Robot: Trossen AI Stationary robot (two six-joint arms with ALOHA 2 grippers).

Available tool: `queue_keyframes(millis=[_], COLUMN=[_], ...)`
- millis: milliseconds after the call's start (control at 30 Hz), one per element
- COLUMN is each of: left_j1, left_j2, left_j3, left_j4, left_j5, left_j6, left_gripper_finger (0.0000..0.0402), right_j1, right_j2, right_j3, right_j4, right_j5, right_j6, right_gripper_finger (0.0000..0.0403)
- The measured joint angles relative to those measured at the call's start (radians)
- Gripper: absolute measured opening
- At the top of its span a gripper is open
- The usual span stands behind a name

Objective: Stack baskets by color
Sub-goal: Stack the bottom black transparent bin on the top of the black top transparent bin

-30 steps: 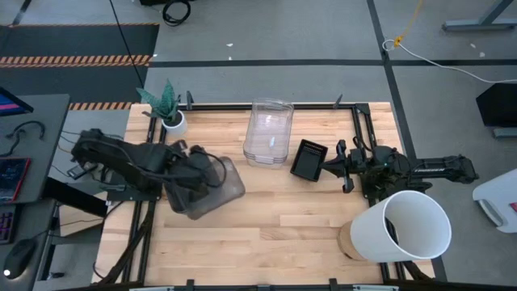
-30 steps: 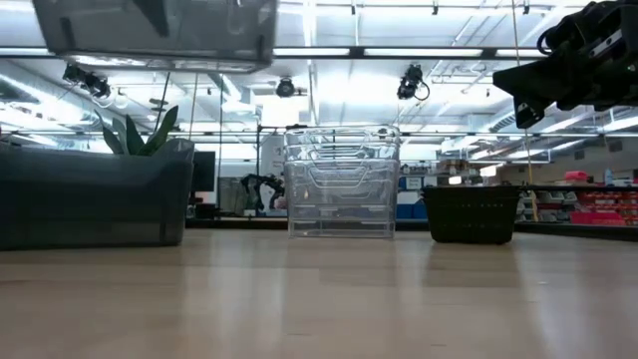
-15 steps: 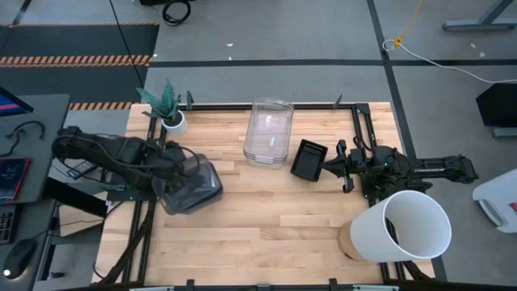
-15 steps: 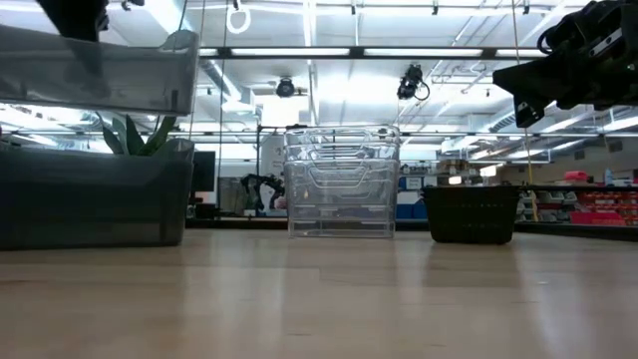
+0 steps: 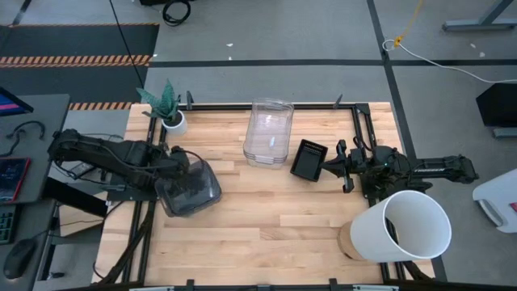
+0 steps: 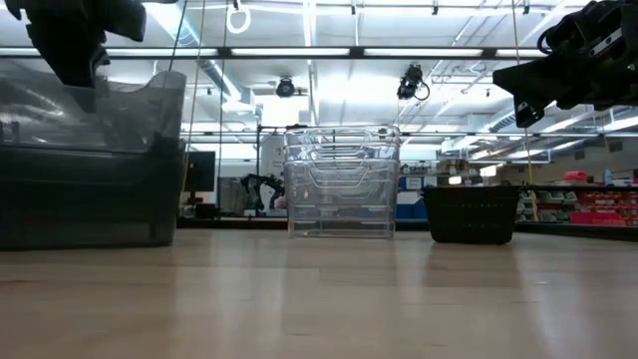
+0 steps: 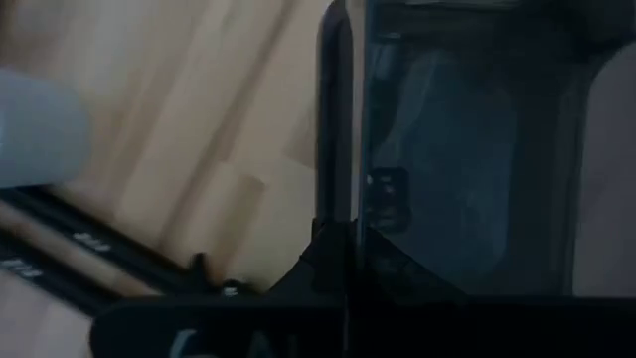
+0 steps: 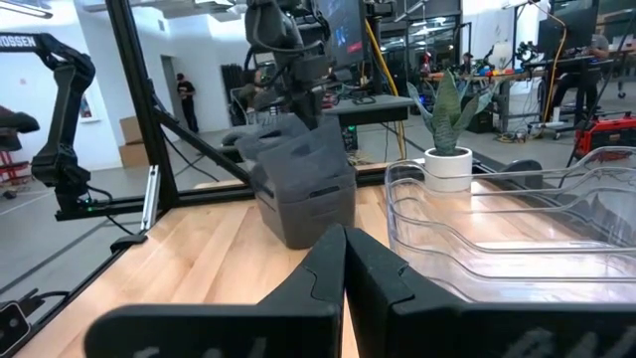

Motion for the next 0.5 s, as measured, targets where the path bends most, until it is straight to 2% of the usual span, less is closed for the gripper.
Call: queue_keyframes(millis=[167, 367, 500], left_j1=[0.022, 0.022, 0.022], left_j2=[0.000, 0.000, 0.012], left_j3=[-0.018, -0.018, -0.018], left_j4=[0.046, 0.081, 0.094], left_j5=[0.089, 0.036, 0.034], left_j6=[-0.013, -0.113, -0.120], left_gripper_finger=[0.0006, 0.0031, 0.0054], right_j1=[0.000, 0.000, 0.000], right_j2=[0.000, 0.000, 0.000], right_j3=[0.000, 0.000, 0.000], right_j4=[0.000, 0.000, 0.000], right_j5=[0.000, 0.000, 0.000], right_j6=[0.000, 0.000, 0.000], right_gripper_finger=[0.0012, 0.0012, 0.0012])
